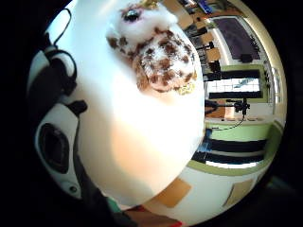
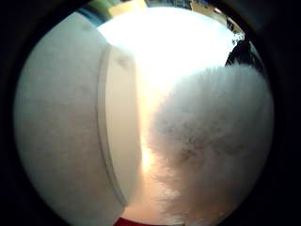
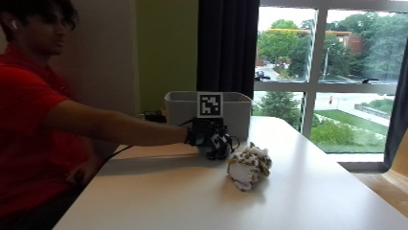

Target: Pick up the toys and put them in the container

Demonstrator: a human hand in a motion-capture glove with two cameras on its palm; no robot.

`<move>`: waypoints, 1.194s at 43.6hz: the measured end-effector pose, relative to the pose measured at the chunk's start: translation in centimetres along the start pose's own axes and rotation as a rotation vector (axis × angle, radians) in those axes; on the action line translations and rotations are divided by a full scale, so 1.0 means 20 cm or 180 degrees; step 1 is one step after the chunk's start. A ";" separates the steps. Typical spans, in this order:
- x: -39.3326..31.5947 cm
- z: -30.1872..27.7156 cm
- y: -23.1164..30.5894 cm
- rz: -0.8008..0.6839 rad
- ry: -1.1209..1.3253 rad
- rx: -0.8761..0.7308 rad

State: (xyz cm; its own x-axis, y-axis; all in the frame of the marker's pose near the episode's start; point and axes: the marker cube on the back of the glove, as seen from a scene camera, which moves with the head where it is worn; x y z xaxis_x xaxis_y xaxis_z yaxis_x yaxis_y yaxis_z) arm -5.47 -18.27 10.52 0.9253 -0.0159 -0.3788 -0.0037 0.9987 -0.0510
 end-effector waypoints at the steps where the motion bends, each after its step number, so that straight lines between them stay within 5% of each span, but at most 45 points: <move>1: 0.01 0.00 0.00 0.0007 0.0018 0.0032; 7: 0.03 0.00 -0.01 0.0038 -0.0085 0.0209; 11: 0.06 0.01 -0.05 0.0524 -0.0064 0.0342; 20: 0.08 0.02 -0.01 0.0001 -0.0406 0.0517; 30: 0.11 -0.03 0.04 0.0122 -0.0770 0.0452; 52: -0.09 -1.04 0.18 -0.0511 -0.0973 0.1519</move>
State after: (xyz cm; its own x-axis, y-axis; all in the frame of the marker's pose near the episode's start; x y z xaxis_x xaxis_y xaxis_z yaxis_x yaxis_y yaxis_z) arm -14.98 -15.63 -8.32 0.9678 -0.2247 -0.1136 0.2510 0.8974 0.3628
